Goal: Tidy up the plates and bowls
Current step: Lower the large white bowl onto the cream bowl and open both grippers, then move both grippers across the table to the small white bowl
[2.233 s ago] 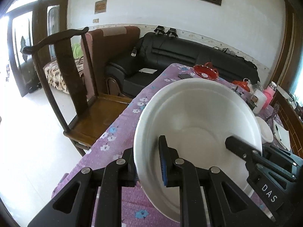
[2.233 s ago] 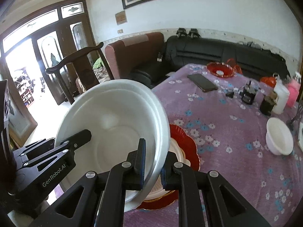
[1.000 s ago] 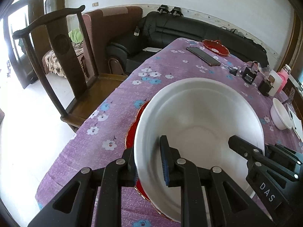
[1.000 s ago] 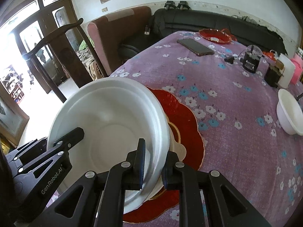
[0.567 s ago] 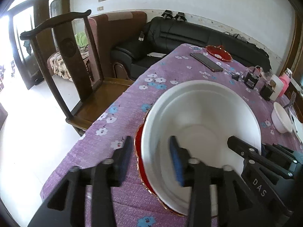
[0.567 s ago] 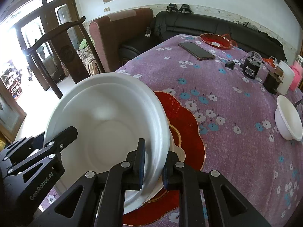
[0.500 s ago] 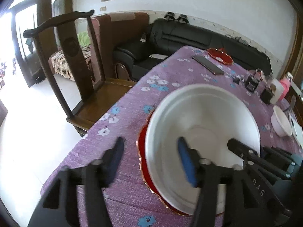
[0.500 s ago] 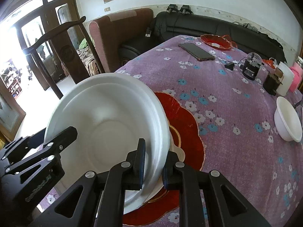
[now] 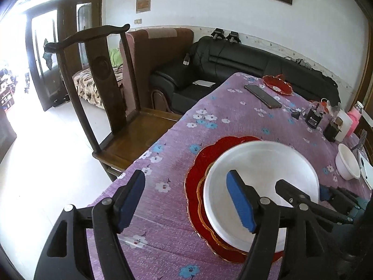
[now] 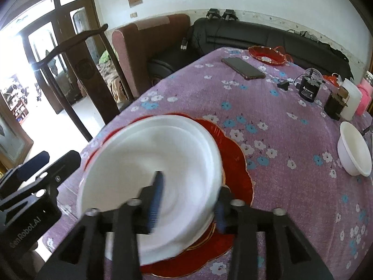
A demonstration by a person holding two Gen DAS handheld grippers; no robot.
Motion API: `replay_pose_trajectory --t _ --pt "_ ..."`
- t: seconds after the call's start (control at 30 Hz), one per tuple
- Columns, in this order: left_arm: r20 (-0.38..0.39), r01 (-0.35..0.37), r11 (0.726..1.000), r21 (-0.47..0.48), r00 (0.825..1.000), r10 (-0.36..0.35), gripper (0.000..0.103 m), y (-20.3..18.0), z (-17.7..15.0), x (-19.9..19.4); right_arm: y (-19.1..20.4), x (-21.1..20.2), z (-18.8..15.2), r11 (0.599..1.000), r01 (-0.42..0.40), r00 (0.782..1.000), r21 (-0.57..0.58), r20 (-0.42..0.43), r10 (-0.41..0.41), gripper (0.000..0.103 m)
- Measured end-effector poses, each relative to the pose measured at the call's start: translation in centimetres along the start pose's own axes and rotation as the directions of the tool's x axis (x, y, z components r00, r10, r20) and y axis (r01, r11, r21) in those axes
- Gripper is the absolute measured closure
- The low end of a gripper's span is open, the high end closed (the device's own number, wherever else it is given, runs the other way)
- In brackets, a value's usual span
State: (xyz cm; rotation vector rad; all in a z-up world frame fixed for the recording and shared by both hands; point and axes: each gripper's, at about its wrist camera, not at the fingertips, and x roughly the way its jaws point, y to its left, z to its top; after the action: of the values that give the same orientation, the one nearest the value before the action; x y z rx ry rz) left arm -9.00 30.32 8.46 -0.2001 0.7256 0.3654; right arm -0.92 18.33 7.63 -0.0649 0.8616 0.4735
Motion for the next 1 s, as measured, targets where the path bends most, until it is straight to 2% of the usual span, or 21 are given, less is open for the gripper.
replay_pose_trajectory --t 0.4,0.57,0.9,1.0 --pt "0.029 -0.020 1.000 -0.006 0.999 0.020 0.029 0.0 -0.1 -1.7 -0.3 -3.6 0.2 1.000 0.004 0.995 0.013 0.101 -0.006 0.049" --pt "0.053 -0.034 0.999 0.011 0.998 0.034 0.029 -0.6 -0.2 -2.9 -1.0 -5.4 -0.2 1.000 0.008 0.990 0.030 0.141 -0.012 0.045" --pt "0.077 -0.026 0.996 0.083 0.997 0.020 0.029 -3.5 -0.5 -5.2 -4.5 -8.3 -1.6 0.996 0.011 0.984 0.088 0.177 -0.027 0.044" --pt "0.083 -0.022 0.994 0.111 0.996 0.013 0.025 -4.7 -0.7 -5.9 -6.1 -9.3 -2.0 0.994 0.020 0.981 0.110 0.188 -0.041 0.044"
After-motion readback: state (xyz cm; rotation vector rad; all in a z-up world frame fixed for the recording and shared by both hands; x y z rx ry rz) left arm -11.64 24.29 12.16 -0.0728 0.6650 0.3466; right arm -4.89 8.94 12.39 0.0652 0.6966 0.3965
